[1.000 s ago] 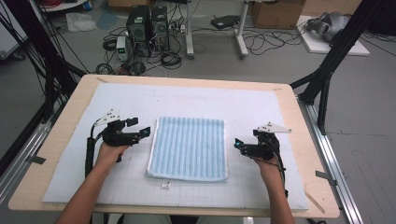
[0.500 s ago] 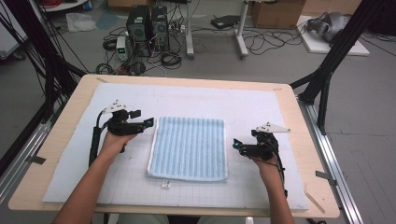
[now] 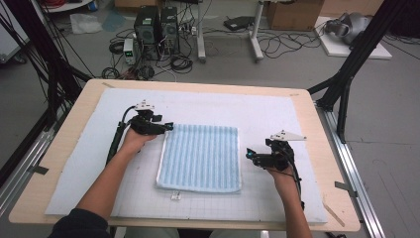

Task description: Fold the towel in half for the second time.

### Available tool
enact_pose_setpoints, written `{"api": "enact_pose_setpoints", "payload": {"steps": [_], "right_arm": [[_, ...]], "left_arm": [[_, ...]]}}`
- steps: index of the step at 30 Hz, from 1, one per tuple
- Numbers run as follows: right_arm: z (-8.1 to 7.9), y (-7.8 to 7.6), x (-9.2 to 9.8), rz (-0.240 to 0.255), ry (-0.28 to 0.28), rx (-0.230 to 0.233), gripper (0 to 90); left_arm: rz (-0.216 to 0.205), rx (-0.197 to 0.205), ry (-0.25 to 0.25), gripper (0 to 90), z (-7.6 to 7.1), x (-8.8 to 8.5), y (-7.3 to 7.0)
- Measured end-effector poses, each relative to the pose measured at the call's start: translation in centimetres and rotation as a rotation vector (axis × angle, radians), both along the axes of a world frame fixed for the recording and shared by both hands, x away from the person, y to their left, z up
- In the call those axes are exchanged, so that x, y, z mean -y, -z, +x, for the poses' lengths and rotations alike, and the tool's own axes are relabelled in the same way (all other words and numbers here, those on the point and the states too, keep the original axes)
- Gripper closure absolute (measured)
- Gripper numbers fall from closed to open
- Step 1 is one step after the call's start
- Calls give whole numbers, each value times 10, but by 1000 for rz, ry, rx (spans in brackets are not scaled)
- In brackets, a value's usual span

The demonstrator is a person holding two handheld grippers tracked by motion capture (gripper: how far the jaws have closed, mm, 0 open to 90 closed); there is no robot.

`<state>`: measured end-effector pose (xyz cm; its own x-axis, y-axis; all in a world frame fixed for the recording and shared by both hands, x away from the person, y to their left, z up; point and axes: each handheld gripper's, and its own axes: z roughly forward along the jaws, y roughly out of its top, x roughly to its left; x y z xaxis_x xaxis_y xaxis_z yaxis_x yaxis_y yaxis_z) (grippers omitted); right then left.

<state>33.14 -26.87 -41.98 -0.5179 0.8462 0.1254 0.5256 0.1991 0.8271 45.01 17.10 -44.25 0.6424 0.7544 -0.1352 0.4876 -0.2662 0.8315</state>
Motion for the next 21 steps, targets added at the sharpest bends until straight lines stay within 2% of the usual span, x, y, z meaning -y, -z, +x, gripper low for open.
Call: {"api": "enact_pose_setpoints", "payload": {"steps": [3,6,12,14,15,17,21], "right_arm": [[-1,0,1,6,3,-1,113],[-1,-1,2,9,5,0,113],[0,0,2,9,7,-7,113],[0,1,2,7,5,-7,113],[1,1,2,10,4,-7,113],[3,2,1,13,-1,-6,113],[13,2,-6,10,-10,-24,113]], "left_arm": [[55,7,11,412,3,3,5],[69,12,18,502,3,5,7],[100,24,68,723,1,7,8],[103,28,80,828,0,8,8],[103,27,78,851,0,8,8],[96,20,77,863,1,7,8],[55,-4,71,870,1,4,8]]}}
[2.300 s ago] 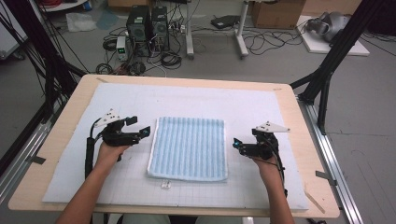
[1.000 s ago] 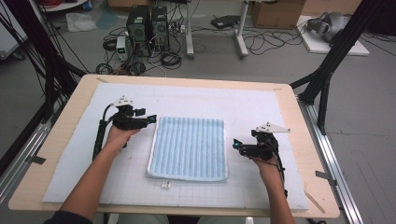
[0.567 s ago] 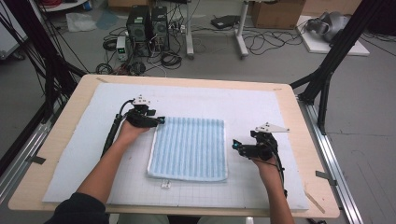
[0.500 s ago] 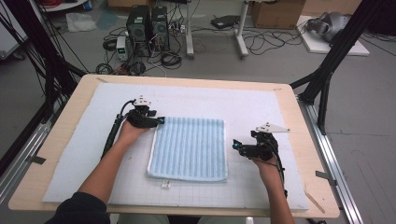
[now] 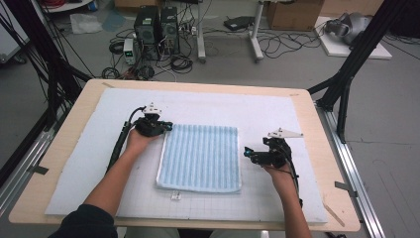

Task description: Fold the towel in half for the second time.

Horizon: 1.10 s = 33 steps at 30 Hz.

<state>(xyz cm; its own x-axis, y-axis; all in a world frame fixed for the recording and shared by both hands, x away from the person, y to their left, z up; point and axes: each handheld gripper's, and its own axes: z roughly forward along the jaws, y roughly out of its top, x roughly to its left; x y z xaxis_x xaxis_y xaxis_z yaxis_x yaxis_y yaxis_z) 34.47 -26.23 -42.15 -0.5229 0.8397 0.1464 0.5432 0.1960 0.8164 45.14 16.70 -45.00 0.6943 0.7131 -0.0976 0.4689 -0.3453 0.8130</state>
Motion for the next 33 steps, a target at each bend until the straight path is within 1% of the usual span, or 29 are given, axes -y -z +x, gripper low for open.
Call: {"api": "enact_pose_setpoints", "payload": {"steps": [2,3,4,6,7,9,11,12,13,15,16,18,19,20,22,23,24,25,26,28,29,31,32,33], "right_arm": [[11,0,-4,1,-6,-16,113],[18,1,-6,-8,-6,-27,113],[26,2,-9,-11,-8,-45,113],[39,4,-13,-18,-30,-79,113],[49,4,-17,-40,-46,-99,113],[62,6,-24,-57,-58,-121,123],[72,8,-28,-67,-60,-126,185],[77,9,-30,-64,-56,-138,213],[81,10,-31,-60,-50,-138,241],[88,12,-33,-47,-42,-151,329],[91,13,-33,-49,-43,-135,375],[97,14,-36,-61,-45,-144,396],[100,14,-37,-67,-53,-152,422],[102,14,-39,-68,-66,-160,441],[104,14,-43,-94,-85,-166,548],[104,14,-45,-112,-95,-168,571],[105,16,-47,-119,-106,-177,599],[105,18,-48,-125,-105,-184,607],[105,17,-48,-127,-100,-181,648],[104,16,-47,-138,-107,-182,796],[104,14,-47,-153,-107,-167,850],[103,10,-48,-151,-96,-125,863],[103,8,-48,-148,-88,-103,864],[104,6,-47,-138,-77,-79,864]], "left_arm": [[-18,-16,-2,871,0,-2,0],[-24,-20,-1,871,0,-2,-1],[-26,-21,2,872,0,-3,-1],[-30,-19,4,872,-1,-3,-3],[-35,-19,6,872,-1,-3,-3],[-43,-20,8,873,-1,-4,-3],[-52,-23,6,873,-1,-5,-4],[-59,-25,4,873,-1,-5,-4],[-57,-24,8,873,-1,-6,-4],[-62,-24,11,873,-1,-7,-5],[-65,-23,11,873,-1,-7,-5],[-71,-23,8,873,-1,-7,-6],[-78,-27,6,873,-1,-7,-5],[-76,-27,10,873,-1,-7,-5],[-70,-29,13,873,-1,-8,-5],[-73,-31,10,873,-1,-7,-4],[-72,-32,10,873,-1,-7,-4],[-71,-32,11,873,0,-8,-3],[-69,-35,10,873,0,-8,-3],[-80,-30,-2,874,-1,-8,-5],[-77,-16,-10,874,-1,-8,-6],[-93,21,-33,875,0,-9,-11],[-111,41,-47,875,0,-10,-13],[-129,51,-60,876,1,-12,-15]]}}
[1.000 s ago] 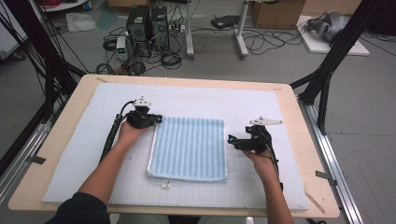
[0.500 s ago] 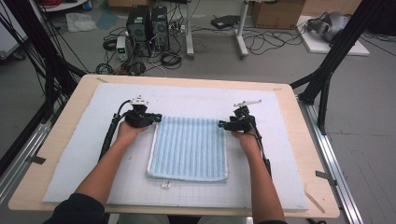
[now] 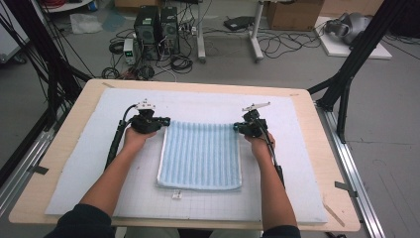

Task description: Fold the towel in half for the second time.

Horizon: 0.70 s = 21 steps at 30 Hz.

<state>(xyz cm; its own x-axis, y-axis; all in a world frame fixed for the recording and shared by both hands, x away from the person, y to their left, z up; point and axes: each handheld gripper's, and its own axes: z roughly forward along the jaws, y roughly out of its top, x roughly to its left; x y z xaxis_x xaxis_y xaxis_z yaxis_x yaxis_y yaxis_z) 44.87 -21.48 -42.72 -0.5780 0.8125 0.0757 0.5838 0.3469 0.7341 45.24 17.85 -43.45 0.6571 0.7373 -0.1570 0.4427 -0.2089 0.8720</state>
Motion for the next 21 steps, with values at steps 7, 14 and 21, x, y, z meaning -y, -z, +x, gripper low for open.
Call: {"api": "enact_pose_setpoints", "payload": {"steps": [7,14,21], "right_arm": [[-3,-7,3,71,33,59,863],[-23,-11,4,121,0,81,862],[-49,-20,13,179,-28,114,863]], "left_arm": [[-45,0,17,875,-1,-5,-11],[-71,-3,41,875,-16,-11,-19],[-115,43,67,874,-43,-16,-27]]}}
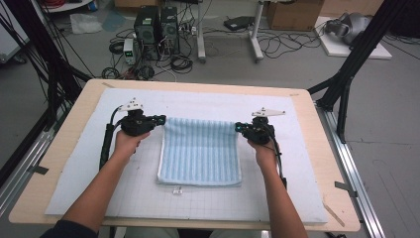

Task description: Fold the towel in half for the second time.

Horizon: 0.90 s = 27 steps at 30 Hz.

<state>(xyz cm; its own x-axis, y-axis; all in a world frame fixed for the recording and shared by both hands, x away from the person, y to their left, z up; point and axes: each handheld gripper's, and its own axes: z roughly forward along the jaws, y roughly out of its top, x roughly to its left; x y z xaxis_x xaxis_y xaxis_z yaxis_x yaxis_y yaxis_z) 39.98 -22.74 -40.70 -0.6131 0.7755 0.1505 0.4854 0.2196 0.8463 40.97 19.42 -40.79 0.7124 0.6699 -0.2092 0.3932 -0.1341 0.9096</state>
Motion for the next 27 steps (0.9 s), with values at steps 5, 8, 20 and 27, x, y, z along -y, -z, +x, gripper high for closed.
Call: {"api": "enact_pose_setpoints", "payload": {"steps": [5,8,20,27], "right_arm": [[-23,-5,3,13,-36,15,863],[-40,-5,4,13,-55,34,862],[-88,5,7,2,-103,32,862],[-111,12,11,17,-121,21,861]], "left_arm": [[-11,28,33,873,-28,-5,1],[-16,30,56,873,-46,-7,5],[-35,22,104,871,-94,-12,23],[-11,30,143,870,-115,-13,25]]}}
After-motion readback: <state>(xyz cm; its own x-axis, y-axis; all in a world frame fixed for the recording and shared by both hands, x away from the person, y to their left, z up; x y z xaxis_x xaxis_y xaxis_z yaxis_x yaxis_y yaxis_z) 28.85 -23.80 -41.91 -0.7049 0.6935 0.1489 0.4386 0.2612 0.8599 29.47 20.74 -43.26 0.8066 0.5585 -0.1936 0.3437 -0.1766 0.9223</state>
